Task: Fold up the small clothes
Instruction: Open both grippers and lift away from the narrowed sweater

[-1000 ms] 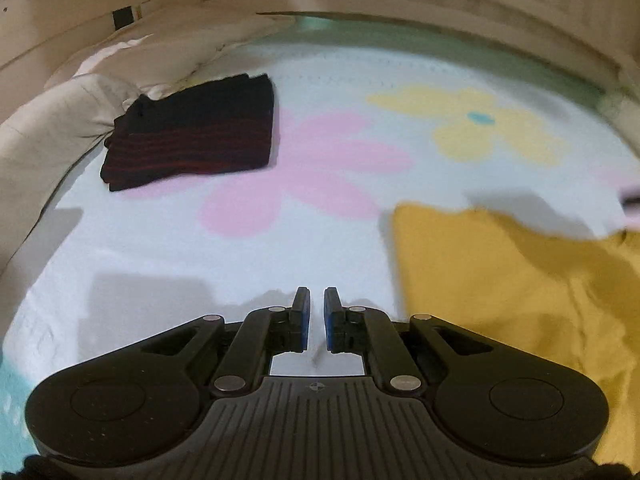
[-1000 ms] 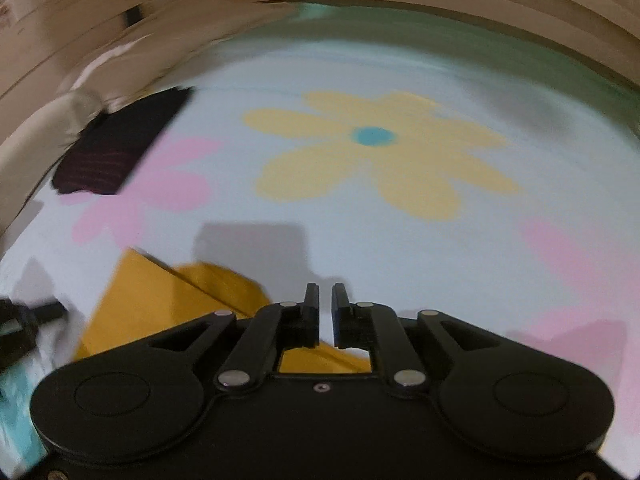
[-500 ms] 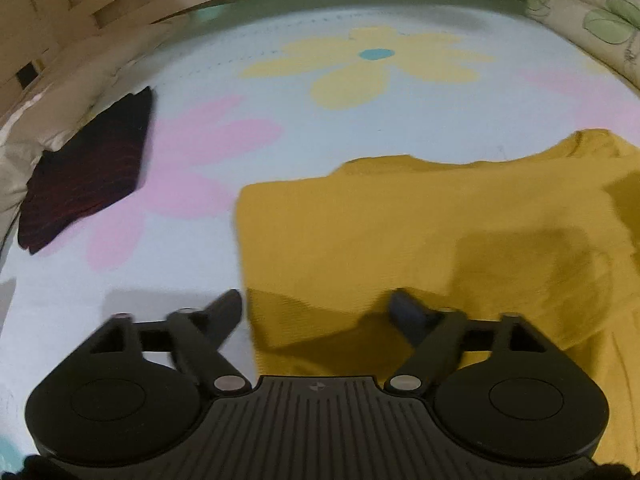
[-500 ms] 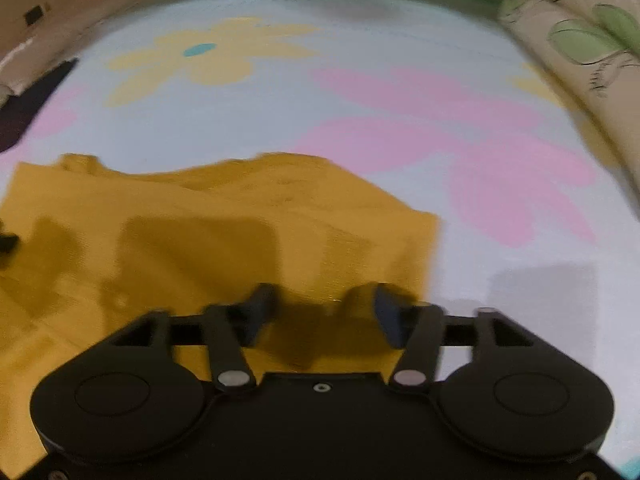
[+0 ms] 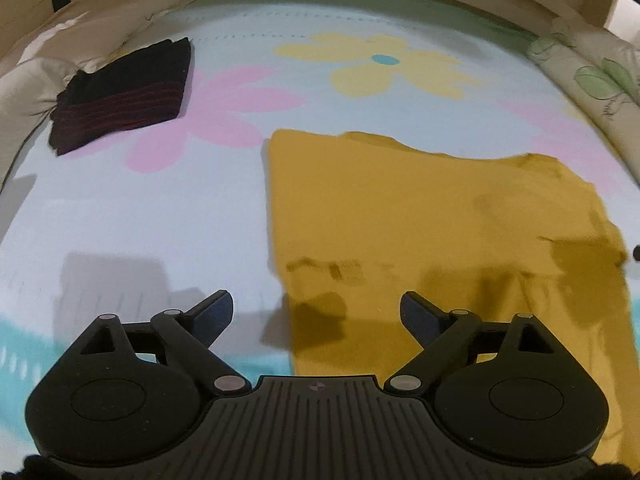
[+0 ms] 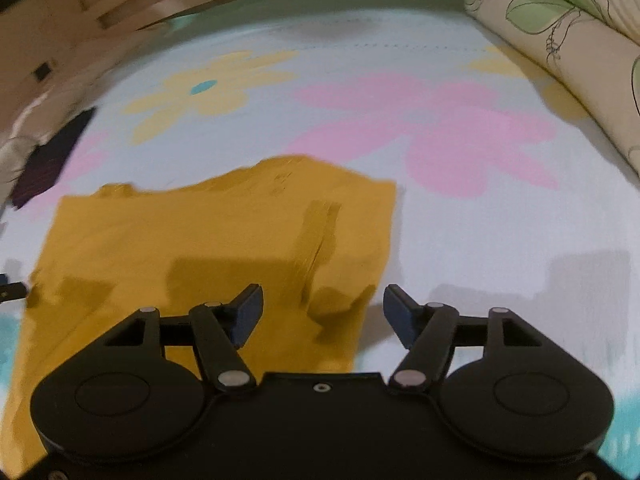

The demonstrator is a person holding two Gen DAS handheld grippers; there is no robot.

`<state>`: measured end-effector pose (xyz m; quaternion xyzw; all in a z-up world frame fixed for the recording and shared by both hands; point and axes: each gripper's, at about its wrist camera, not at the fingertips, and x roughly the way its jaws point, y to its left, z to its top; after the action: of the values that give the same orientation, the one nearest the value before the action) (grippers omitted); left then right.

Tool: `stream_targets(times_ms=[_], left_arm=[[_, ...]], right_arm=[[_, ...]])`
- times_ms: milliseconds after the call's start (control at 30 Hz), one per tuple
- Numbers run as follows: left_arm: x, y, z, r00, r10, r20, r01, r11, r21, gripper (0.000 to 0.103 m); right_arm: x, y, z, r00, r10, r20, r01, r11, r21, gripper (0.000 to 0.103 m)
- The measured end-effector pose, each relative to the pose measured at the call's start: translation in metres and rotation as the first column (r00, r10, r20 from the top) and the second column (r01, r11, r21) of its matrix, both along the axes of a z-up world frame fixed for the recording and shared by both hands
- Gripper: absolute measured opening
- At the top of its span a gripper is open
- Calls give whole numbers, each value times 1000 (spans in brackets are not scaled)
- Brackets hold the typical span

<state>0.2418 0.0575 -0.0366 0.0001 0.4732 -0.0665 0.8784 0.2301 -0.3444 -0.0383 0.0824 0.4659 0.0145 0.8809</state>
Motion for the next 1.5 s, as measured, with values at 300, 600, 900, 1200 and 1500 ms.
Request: stream_targets(times_ms=[300,600,900,1200,1500], left_arm=[[-84,-7,12,998,-60,10,60,998,-7,91],[-150,1,-5,997,-77,-30,76,997,-34,91],[-176,21,-18,997,-51,-55,48,998,-47,91],[-183,33,-32,996,-4,-84,-1,998,-61,91],[-179,35,-36,997,17,-78,-24,996,-90,92]], right_arm=[[-103,11,20,995,80,-62,-76,995,64,71],[-170,24,3,980,88,-177,-71,992,101,71],[-205,25,-11,968,75,-239,-41,989,144,71],[-212,31,-23,955,72,-286,-32,989,144,73],[-211,29,-27,955,61,-291,-13,986,166,83]])
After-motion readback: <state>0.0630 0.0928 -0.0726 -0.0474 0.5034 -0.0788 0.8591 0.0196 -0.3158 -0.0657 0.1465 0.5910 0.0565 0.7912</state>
